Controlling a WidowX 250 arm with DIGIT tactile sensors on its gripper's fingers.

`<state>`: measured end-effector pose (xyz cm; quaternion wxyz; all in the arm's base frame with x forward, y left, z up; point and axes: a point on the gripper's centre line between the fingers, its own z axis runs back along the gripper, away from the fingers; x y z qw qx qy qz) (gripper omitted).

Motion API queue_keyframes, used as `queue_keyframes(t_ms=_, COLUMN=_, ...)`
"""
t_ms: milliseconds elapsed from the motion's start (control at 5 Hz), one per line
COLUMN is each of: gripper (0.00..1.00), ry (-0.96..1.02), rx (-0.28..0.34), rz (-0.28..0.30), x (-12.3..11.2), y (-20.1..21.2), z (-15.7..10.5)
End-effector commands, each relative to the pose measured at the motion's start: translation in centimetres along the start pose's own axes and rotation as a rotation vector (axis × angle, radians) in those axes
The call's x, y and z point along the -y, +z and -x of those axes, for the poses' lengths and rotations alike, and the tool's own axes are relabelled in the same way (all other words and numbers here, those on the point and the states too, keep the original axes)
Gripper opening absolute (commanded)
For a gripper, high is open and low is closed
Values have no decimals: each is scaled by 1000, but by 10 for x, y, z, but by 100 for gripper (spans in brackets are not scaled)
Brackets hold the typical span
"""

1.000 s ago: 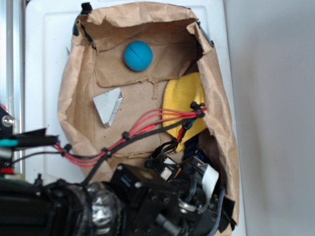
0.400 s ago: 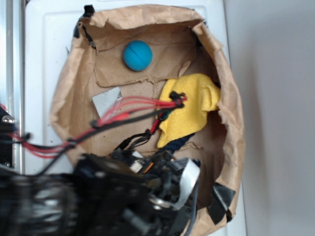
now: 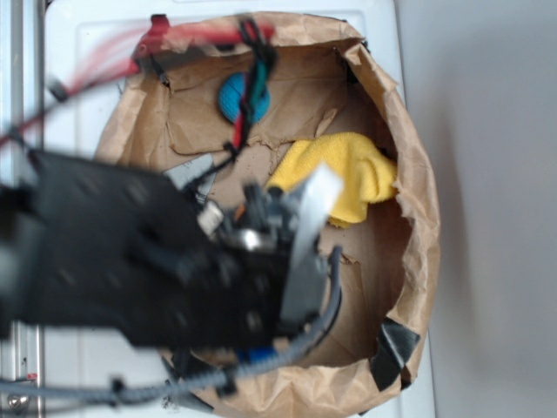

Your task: Grab the blue rope.

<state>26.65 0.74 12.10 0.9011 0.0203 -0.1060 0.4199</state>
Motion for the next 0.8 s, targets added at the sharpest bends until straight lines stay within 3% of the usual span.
queue_keyframes(t_ms=0, gripper=0, ry=-31, rx=-19, rz=9, x=-18, y=59, z=-30)
queue_keyframes(t_ms=200, gripper=0, ry=-19, rx=-45, rz=5, x=-17, y=67, z=-32)
queue_keyframes(t_ms=400, gripper=0, ry=-48, rx=28, rz=27, x=-12, y=74, z=-26)
queue_keyframes(t_ms=600, gripper=0, ry=-86, rx=159, rz=40, x=-8, y=77, z=-12)
